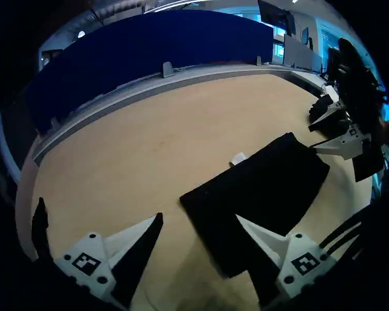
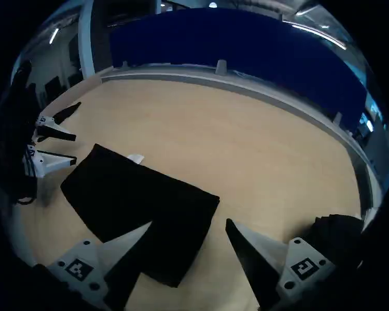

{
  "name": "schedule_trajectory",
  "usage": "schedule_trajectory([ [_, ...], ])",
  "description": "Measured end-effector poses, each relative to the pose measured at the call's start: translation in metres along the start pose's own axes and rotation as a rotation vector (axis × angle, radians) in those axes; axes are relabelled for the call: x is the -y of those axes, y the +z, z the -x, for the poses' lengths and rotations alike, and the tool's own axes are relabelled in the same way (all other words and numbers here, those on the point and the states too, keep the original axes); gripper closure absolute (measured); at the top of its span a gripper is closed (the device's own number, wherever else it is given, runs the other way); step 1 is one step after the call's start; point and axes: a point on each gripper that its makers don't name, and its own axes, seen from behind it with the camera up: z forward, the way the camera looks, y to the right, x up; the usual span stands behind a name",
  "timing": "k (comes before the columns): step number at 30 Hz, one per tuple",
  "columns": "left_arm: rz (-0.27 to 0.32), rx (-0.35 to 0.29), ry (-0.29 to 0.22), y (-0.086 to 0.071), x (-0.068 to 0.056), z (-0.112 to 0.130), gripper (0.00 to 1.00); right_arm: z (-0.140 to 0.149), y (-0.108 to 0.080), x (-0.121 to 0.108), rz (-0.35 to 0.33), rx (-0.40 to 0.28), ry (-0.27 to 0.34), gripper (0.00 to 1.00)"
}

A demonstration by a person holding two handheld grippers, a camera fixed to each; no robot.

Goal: Fold towel

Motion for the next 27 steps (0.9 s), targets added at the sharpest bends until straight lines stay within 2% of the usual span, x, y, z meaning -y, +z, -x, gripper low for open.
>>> schedule_trajectory([
  [12,-0.004,-0.005,-0.017,-0.013,0.000,0.003,0.06,-0.002,-0.013,0.002,0.002,-0.019,0.028,0.00],
  [18,-0.018,-0.007,-0.027,-0.029,0.000,0.010,0.06,0.002,-0.024,0.004,0.005,-0.026,0.022,0.00],
  [27,-0.040,0.008,-0.065,-0.060,-0.001,0.036,0.06,0.020,-0.046,0.009,0.011,-0.023,0.022,0.00],
])
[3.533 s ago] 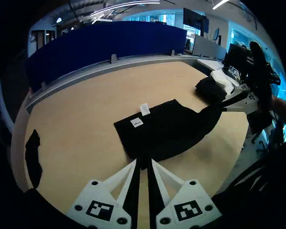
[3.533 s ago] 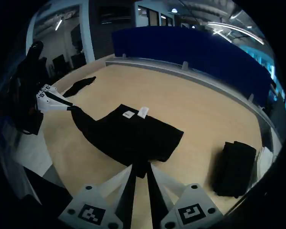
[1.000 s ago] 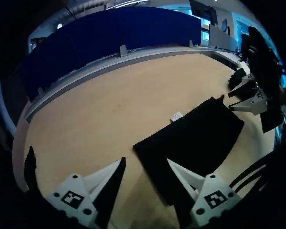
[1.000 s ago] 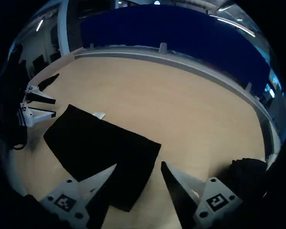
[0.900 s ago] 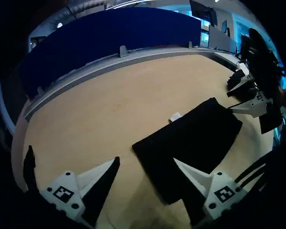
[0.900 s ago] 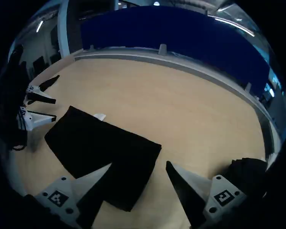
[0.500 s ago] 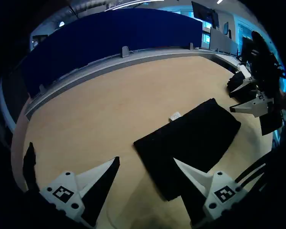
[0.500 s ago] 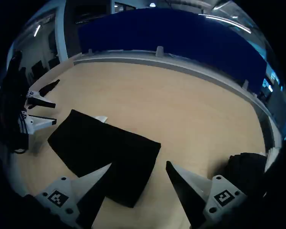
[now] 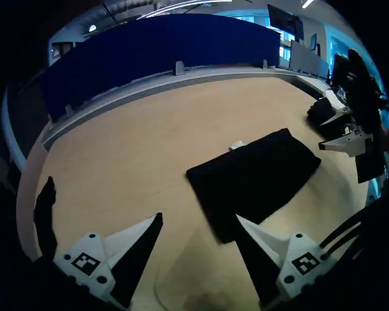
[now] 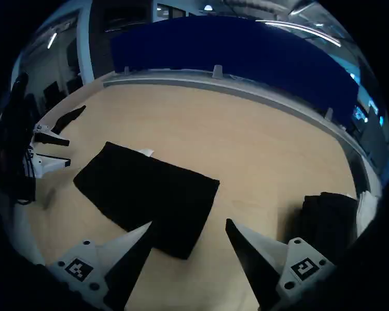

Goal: Fold towel

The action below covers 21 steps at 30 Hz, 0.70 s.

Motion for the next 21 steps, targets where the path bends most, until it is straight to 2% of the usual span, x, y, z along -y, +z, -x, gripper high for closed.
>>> schedule_trajectory([
  [5,-0.006,0.002,-0.019,-0.012,0.001,0.011,0.06,0.010,-0.011,0.000,0.003,0.003,-0.004,0.00],
  [10,-0.019,0.002,-0.028,-0.017,0.004,0.015,0.06,0.012,-0.015,0.001,0.000,0.001,-0.023,0.00],
  [21,-0.075,-0.005,-0.070,-0.036,0.015,0.028,0.06,0.022,-0.014,0.010,-0.074,0.034,-0.133,0.00],
])
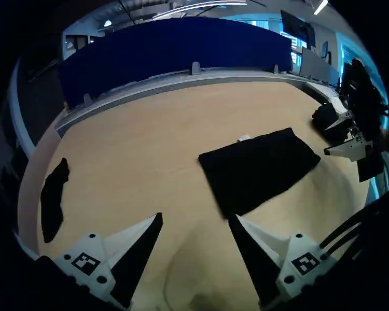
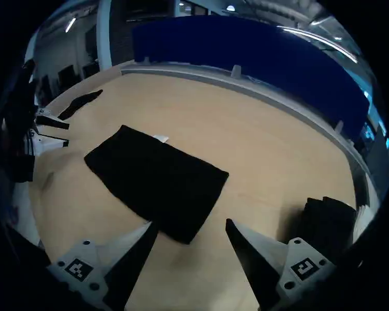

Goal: Fold towel

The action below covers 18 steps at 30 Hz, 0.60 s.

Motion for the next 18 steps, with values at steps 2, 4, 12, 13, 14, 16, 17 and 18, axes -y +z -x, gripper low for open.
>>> schedule_trajectory([
  [2,-0.014,0.002,-0.007,-0.006,0.003,0.006,0.06,0.004,0.002,0.003,-0.017,0.015,-0.021,0.00],
  [4,-0.024,0.003,-0.016,-0.011,0.005,0.012,0.06,0.007,0.003,0.005,-0.031,0.028,-0.041,0.00],
  [12,-0.053,0.010,-0.058,-0.025,0.013,0.028,0.06,0.016,0.011,0.012,-0.068,0.065,-0.093,0.02],
  [13,-0.056,0.009,-0.061,-0.026,0.013,0.028,0.06,0.017,0.012,0.012,-0.071,0.070,-0.097,0.04],
  [14,-0.058,0.008,-0.063,-0.027,0.014,0.029,0.06,0.018,0.013,0.013,-0.075,0.075,-0.102,0.07],
  [16,-0.062,0.006,-0.067,-0.030,0.014,0.030,0.06,0.020,0.016,0.013,-0.080,0.084,-0.109,0.14],
  [17,-0.063,0.006,-0.070,-0.032,0.014,0.031,0.06,0.022,0.017,0.014,-0.081,0.091,-0.112,0.19],
  [18,-0.064,0.006,-0.072,-0.033,0.014,0.033,0.06,0.023,0.019,0.014,-0.082,0.096,-0.115,0.23],
])
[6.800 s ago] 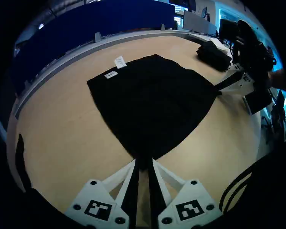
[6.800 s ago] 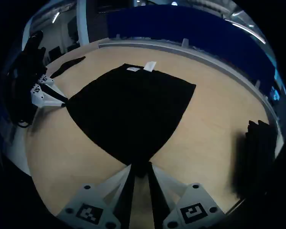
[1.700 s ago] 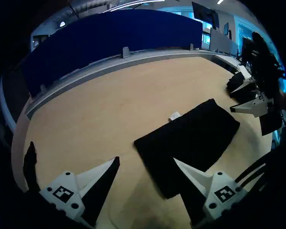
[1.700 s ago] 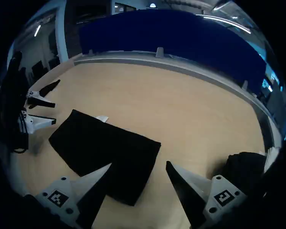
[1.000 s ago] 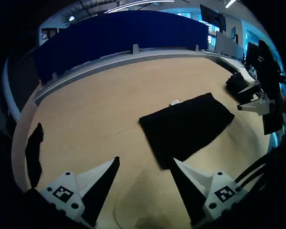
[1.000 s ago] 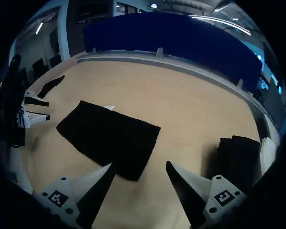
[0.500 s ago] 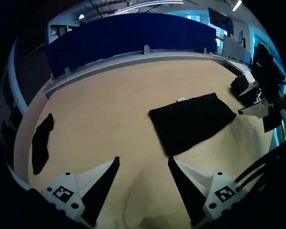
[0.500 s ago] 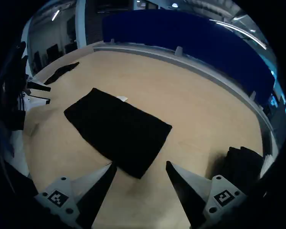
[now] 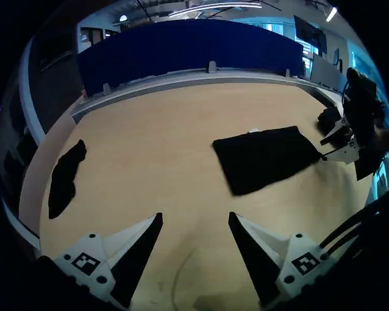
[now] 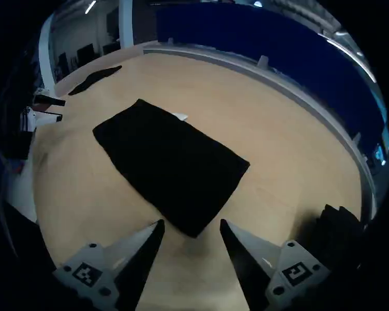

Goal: Fold towel

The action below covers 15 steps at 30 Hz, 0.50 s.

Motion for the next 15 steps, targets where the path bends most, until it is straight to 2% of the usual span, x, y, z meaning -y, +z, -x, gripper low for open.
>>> schedule_trajectory([
  [12,-0.006,0.004,-0.033,-0.017,-0.001,0.013,0.06,0.018,0.014,0.002,-0.029,0.058,0.027,0.49],
  [15,-0.011,0.004,-0.035,-0.021,0.001,0.016,0.06,0.019,0.015,0.004,-0.035,0.061,0.029,0.61],
])
